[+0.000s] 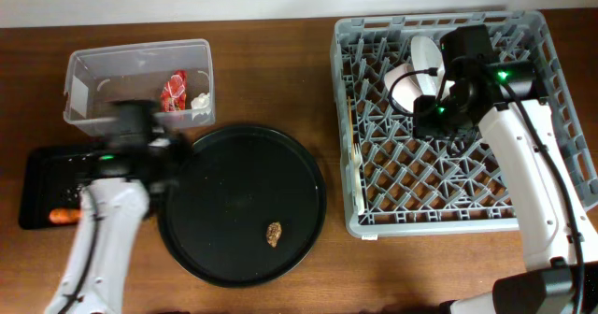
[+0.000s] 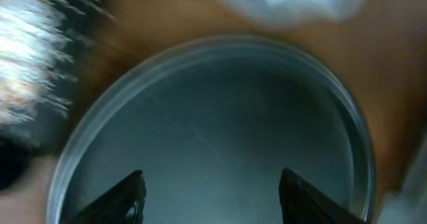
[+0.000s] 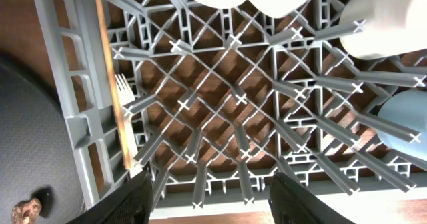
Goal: Sort waste into correct bins and load items into the dishwasher rack
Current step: 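Grasp the brown shell on the round tray with left gripper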
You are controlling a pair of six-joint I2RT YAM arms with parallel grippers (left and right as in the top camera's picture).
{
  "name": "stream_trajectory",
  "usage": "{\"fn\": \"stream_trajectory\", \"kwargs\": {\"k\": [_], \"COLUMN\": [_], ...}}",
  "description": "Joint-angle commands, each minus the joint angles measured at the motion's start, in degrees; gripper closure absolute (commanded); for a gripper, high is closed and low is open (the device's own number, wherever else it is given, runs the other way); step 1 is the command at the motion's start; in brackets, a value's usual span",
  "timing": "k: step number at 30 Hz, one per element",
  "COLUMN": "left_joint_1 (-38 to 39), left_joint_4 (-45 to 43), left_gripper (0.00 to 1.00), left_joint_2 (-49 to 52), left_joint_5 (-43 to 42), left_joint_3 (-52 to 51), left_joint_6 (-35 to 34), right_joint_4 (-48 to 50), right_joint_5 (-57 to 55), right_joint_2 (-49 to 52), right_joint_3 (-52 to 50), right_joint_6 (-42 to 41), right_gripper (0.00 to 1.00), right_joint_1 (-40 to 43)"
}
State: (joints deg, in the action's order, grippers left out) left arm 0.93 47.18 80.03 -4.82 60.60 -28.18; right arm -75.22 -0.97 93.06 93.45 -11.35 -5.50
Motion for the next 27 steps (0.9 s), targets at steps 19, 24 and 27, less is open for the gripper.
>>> {"fn": "stream_trajectory", "kwargs": {"k": [19,24,27], "left_joint_1": [32.4,33.3,34.2], "left_joint_4": [9.1,8.8,7.9], "left_gripper": [0.54,0.60,0.60], "left_joint_2": [20.7,20.7,20.8], "left_joint_5": [-4.9,-4.9,-4.9], "left_joint_3": [0.2,-0.4,-1.7], "left_joint_6": [5.1,5.1,4.9], "right_joint_4": [-0.5,-0.5,-0.5], "right_joint_5": [0.3,0.3,0.3], "right_joint_2": [0.3,0.3,0.3], "right_joint_3": [-0.3,-0.3,-0.3], "right_joint_6": [0.4,0.4,0.4], "right_gripper": [0.41,0.41,0.41], "right_joint_1": [0.0,0.0,0.0]}}
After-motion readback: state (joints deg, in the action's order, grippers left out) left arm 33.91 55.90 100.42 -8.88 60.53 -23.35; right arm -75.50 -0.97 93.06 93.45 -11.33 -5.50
